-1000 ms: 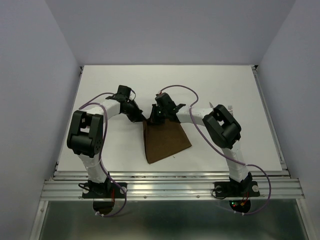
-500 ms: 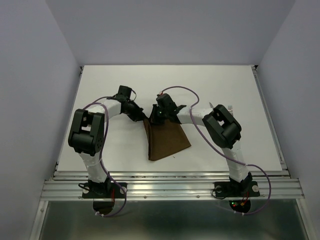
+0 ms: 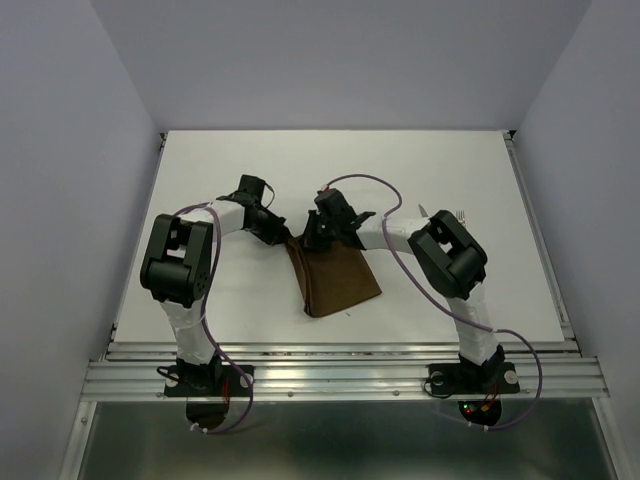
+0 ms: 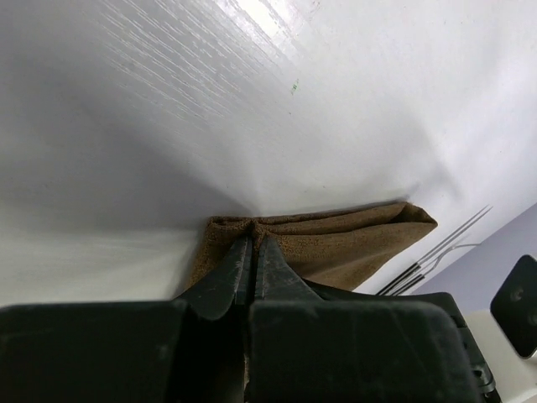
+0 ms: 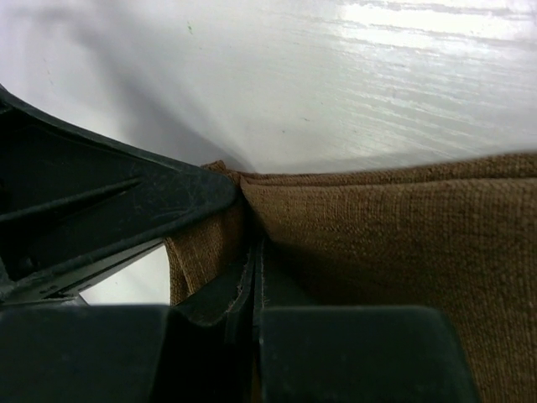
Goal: Fold the napkin into a case and place the utensils inside
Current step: Fold the lower triangle-folded napkin at the center of the board.
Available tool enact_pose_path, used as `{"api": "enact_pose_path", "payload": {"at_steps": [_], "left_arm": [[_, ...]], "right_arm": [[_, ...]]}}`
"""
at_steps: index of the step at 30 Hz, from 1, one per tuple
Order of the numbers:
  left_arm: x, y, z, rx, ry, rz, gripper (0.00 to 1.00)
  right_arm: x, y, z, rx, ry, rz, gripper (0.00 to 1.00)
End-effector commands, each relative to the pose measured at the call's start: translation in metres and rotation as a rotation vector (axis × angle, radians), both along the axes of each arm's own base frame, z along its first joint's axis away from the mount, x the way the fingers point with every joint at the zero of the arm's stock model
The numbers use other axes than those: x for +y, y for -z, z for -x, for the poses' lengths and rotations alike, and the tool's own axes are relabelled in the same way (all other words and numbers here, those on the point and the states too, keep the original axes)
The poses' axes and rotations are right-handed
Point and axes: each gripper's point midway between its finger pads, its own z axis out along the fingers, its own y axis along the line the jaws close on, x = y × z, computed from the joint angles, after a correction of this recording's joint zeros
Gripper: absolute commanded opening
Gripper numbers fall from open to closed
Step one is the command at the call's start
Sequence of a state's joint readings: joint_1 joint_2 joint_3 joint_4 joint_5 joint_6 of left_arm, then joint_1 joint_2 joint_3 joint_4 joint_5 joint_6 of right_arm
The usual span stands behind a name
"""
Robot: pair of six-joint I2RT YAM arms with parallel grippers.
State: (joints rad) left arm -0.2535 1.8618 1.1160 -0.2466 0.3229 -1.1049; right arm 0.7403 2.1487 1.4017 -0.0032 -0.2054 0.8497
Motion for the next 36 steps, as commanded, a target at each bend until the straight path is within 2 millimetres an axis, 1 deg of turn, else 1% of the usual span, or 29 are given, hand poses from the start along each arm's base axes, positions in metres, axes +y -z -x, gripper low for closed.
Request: {"api": "enact_pose_path", "payload": {"at_steps": [1, 4, 7, 9, 11, 12, 13, 14, 16, 20, 24, 26, 27, 28, 31, 32, 36], "left_arm": [[0.017, 0.012, -0.004, 0.007, -0.055, -0.1, 0.0], [0.019, 0.011, -0.007, 0.007, -0.054, -0.128, 0.0], [0.022, 0.013, -0.006, 0.015, -0.052, -0.15, 0.0], [0.022, 0.016, -0.005, 0.023, -0.05, -0.157, 0.0], [0.022, 0.018, -0.005, 0.025, -0.047, -0.159, 0.0], [0.021, 0.018, -0.004, 0.023, -0.042, -0.157, 0.0], [0.02, 0.019, -0.003, 0.025, -0.038, -0.159, 0.0], [0.02, 0.019, -0.002, 0.025, -0.037, -0.163, 0.0], [0.02, 0.019, -0.002, 0.023, -0.035, -0.164, 0.0], [0.021, 0.019, -0.001, 0.023, -0.039, -0.17, 0.0], [0.022, 0.015, -0.006, 0.03, -0.057, -0.18, 0.0], [0.022, 0.012, -0.007, 0.037, -0.067, -0.185, 0.0], [0.021, 0.007, -0.012, 0.029, -0.072, -0.187, 0.0], [0.021, 0.006, -0.011, 0.039, -0.078, -0.193, 0.0], [0.016, 0.0, -0.015, 0.035, -0.079, -0.191, 0.0], [0.016, 0.0, -0.014, 0.046, -0.087, -0.19, 0.0], [0.01, -0.004, -0.015, 0.06, -0.095, -0.187, 0.0]], "right_arm": [[-0.011, -0.006, 0.011, 0.011, 0.004, 0.05, 0.01], [-0.011, -0.014, 0.01, 0.0, 0.008, 0.04, 0.01], [-0.016, -0.022, 0.007, -0.024, 0.032, 0.05, 0.01], [-0.023, -0.034, 0.002, -0.063, 0.064, 0.065, 0.01], [-0.031, -0.039, 0.0, -0.087, 0.089, 0.086, 0.01], [-0.037, -0.048, -0.005, -0.12, 0.12, 0.099, 0.01], [-0.044, -0.048, -0.008, -0.135, 0.144, 0.126, 0.01], [-0.052, -0.052, -0.012, -0.152, 0.166, 0.139, 0.01], [-0.061, -0.051, -0.018, -0.165, 0.188, 0.162, 0.01], [-0.067, -0.04, -0.018, -0.153, 0.165, 0.195, 0.01], [-0.075, -0.024, -0.014, -0.137, 0.147, 0.255, 0.01], [-0.081, -0.01, -0.009, -0.121, 0.139, 0.287, 0.01], [-0.084, -0.006, -0.008, -0.114, 0.137, 0.299, 0.01], [-0.087, 0.003, -0.004, -0.099, 0.13, 0.319, 0.01], [-0.092, 0.016, 0.003, -0.072, 0.128, 0.339, 0.01], [-0.096, 0.024, 0.008, -0.053, 0.126, 0.351, 0.01], [-0.099, 0.033, 0.015, -0.024, 0.131, 0.353, 0.01]]}}
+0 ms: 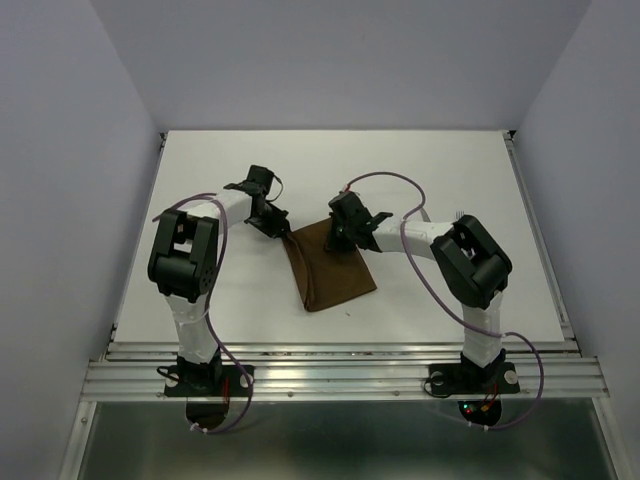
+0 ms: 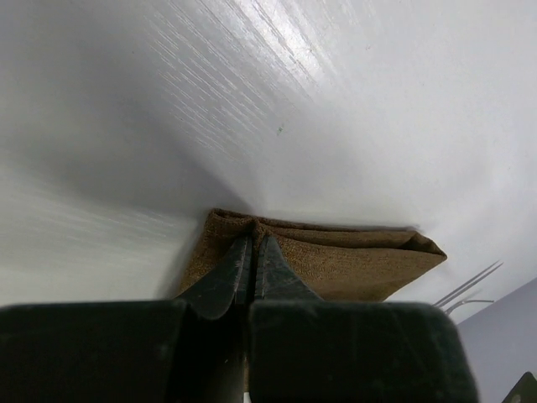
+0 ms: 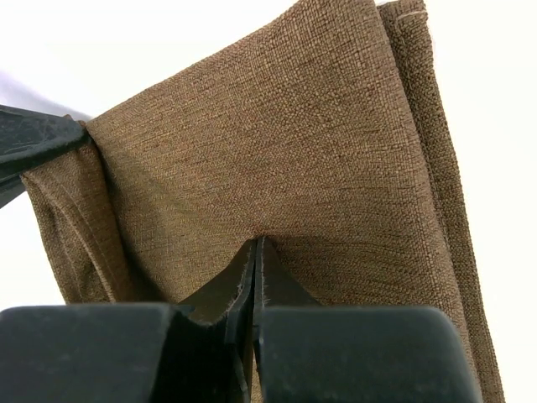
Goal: Fold the napkin into a case and place the utensils inside
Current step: Fold the lower triangle-folded napkin at the center of the board.
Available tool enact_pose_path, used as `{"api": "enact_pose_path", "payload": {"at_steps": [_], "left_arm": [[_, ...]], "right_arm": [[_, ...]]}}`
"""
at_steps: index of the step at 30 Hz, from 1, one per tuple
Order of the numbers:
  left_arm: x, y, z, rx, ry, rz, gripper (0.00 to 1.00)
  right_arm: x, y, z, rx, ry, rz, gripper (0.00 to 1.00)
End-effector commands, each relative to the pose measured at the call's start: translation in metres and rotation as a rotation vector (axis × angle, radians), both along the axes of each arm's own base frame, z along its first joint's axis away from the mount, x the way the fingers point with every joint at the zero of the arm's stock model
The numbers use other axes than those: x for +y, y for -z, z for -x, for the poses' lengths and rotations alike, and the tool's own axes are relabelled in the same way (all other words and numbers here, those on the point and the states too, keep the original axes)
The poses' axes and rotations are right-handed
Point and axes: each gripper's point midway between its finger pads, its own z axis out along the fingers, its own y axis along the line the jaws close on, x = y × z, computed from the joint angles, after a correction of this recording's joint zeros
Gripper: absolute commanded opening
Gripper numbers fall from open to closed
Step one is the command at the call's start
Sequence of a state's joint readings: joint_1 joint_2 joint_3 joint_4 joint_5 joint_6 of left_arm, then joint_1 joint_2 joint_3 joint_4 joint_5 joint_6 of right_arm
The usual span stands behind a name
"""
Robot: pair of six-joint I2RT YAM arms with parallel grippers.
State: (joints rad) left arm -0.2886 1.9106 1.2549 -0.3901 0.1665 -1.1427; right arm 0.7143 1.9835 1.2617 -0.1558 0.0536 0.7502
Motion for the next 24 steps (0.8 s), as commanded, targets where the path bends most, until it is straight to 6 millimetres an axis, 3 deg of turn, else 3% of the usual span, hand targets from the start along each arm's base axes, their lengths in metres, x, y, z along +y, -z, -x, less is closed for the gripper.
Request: {"api": "enact_pose_path", "payload": {"at_steps": [1, 24], "left_arm": [[0.002, 0.0, 0.001, 0.042, -0.034, -0.047, 0.0], [-0.017, -0.02, -0.013, 0.089, -0.09, -0.063, 0.0]], "right_arm": [[-0.018, 0.031, 0.016, 0.064, 0.013, 0.076, 0.01], [-0.015, 0.033, 0.025, 0.097, 0.006, 0.038, 0.01]]}}
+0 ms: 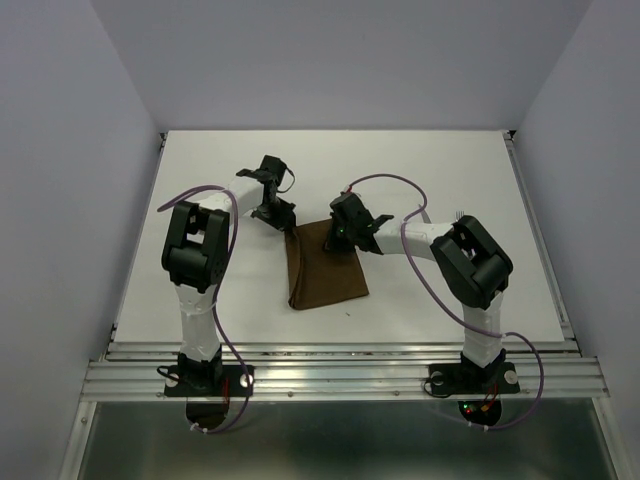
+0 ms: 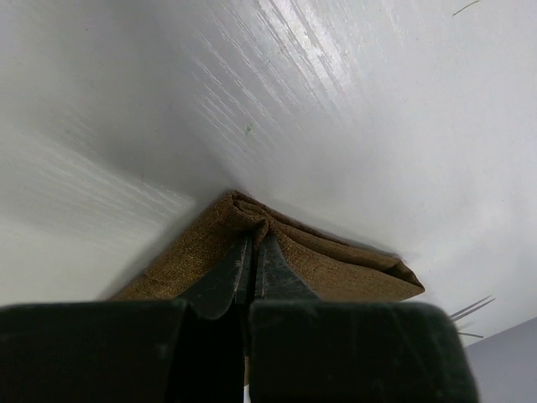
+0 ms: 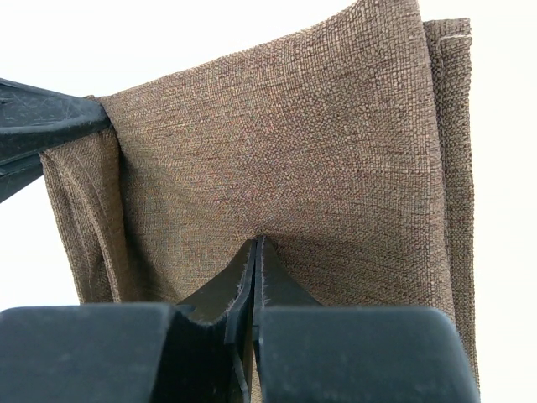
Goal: Fold the napkin into a case and place the utensils inside
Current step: Fold the lower triangle-folded napkin at the center of the board.
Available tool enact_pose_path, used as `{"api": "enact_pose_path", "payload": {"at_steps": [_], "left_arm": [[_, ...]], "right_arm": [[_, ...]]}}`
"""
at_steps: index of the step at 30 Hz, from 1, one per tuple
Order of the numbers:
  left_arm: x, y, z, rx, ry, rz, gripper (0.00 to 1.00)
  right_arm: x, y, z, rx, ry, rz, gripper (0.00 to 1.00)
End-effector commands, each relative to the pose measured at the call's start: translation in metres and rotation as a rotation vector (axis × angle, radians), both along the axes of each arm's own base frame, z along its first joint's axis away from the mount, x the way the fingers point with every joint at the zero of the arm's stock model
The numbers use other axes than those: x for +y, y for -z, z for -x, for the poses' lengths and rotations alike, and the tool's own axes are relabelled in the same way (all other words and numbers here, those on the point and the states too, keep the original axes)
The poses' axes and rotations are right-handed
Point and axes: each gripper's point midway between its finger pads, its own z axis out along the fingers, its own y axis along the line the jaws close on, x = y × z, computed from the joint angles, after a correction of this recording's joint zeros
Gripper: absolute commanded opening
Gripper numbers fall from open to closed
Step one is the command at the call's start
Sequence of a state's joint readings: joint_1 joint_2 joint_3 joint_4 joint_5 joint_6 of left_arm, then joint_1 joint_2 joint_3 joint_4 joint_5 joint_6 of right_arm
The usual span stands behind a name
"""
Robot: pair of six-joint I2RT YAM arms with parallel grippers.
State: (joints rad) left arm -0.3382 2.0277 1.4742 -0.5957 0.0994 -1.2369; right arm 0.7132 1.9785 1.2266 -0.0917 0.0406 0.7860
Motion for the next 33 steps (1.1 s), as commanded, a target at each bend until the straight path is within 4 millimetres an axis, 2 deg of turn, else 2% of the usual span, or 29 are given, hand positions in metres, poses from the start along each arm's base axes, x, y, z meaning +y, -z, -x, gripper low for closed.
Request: {"api": "enact_pose_path", "payload": {"at_steps": [1, 12, 28, 33], "left_arm": [[-0.001, -0.018, -0.003, -0.01, -0.032, 0.0, 0.0], [-0.008, -0.016, -0.009, 0.015, -0.083, 0.03, 0.0], [0.004, -0.014, -0.016, 0.022, -0.178, -0.016, 0.0], [0.011, -0.007, -0.015, 0.032, -0.209, -0.049, 0.0]], "right_arm": [[-0.019, 0.034, 0.026, 0.105, -0.017, 0.085, 0.01], [-0.02, 0.044, 0.033, 0.132, -0.025, 0.082, 0.01], [-0.021, 0.054, 0.048, 0.167, -0.052, 0.058, 0.01], [-0.022, 0.054, 0.049, 0.164, -0.055, 0.059, 0.01]]}}
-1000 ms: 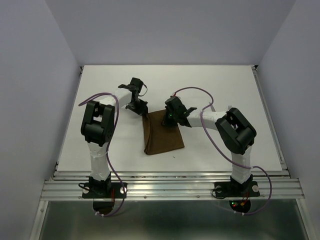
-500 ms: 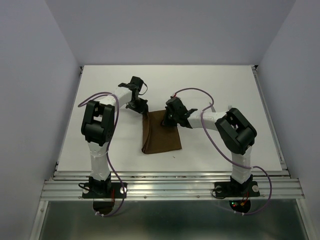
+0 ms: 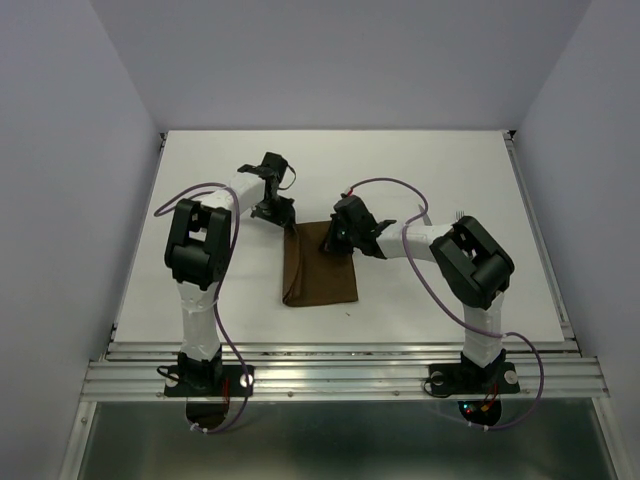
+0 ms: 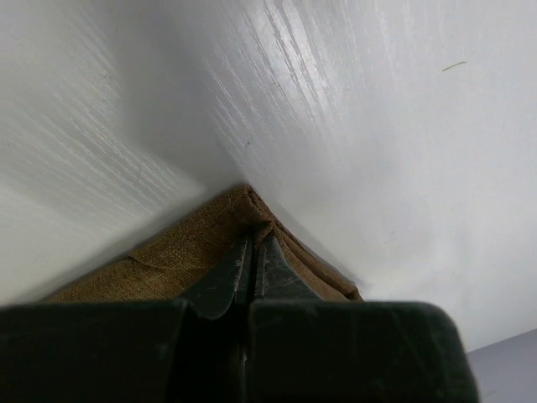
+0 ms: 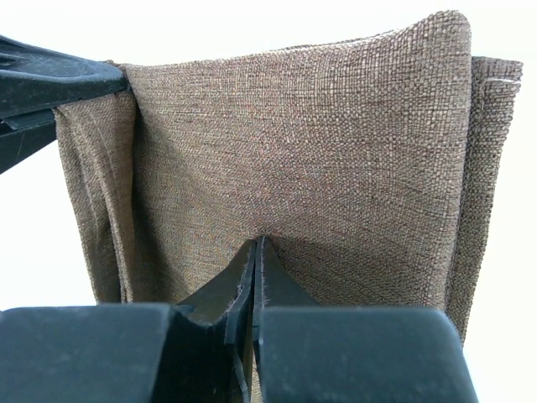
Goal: Fold the napkin into a case and place the utensils inside
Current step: Fold the lower triangle-folded napkin at the center of the board.
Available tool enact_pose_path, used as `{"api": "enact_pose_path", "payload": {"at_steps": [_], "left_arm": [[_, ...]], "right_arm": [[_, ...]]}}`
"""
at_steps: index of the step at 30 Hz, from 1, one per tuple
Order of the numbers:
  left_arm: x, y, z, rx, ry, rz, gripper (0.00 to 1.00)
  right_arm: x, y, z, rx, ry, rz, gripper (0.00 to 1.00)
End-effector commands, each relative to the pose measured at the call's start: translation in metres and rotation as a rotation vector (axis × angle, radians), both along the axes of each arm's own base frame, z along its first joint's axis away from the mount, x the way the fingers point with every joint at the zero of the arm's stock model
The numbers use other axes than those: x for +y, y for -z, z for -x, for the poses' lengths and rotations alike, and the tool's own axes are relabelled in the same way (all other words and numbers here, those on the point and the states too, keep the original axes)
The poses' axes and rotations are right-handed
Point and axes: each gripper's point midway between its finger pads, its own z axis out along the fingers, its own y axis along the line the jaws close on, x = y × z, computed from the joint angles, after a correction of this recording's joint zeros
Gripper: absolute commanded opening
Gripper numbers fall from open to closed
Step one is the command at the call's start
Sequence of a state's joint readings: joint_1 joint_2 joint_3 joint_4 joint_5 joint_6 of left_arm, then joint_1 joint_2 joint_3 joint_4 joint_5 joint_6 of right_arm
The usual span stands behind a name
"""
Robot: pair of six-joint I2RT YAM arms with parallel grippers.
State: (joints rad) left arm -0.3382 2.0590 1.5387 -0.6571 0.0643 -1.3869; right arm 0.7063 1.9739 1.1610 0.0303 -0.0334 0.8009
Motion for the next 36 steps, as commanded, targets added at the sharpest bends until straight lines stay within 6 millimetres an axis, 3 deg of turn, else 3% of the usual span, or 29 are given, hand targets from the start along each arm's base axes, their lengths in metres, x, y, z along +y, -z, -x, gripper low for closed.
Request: {"api": "enact_pose_path", "payload": {"at_steps": [1, 12, 16, 19, 24, 28, 33, 36], "left_arm": [[0.01, -0.001, -0.002, 0.012, -0.059, -0.049, 0.0], [0.023, 0.011, -0.002, 0.03, -0.123, -0.161, 0.0], [0.025, 0.016, -0.001, 0.033, -0.14, -0.18, 0.0], [0.025, 0.017, -0.002, 0.035, -0.144, -0.2, 0.0], [0.025, 0.017, -0.001, 0.028, -0.132, -0.214, 0.0], [0.027, 0.013, -0.004, 0.021, -0.123, -0.23, 0.0], [0.025, 0.014, -0.003, 0.025, -0.099, -0.227, 0.0], [0.028, 0.016, 0.002, 0.031, -0.094, -0.232, 0.0]], "right_arm": [[-0.032, 0.052, 0.044, 0.164, -0.028, 0.151, 0.01], [-0.035, 0.051, 0.051, 0.168, -0.042, 0.148, 0.01], [-0.031, 0.04, 0.049, 0.155, -0.051, 0.123, 0.01], [-0.023, 0.018, 0.049, 0.115, -0.066, 0.05, 0.02], [-0.027, -0.007, 0.051, 0.064, -0.059, 0.017, 0.2], [-0.025, -0.025, 0.054, -0.015, -0.127, -0.016, 0.42], [-0.023, -0.045, 0.052, -0.089, -0.185, -0.02, 0.58], [-0.023, -0.061, 0.047, -0.133, -0.196, -0.033, 0.62]]}}
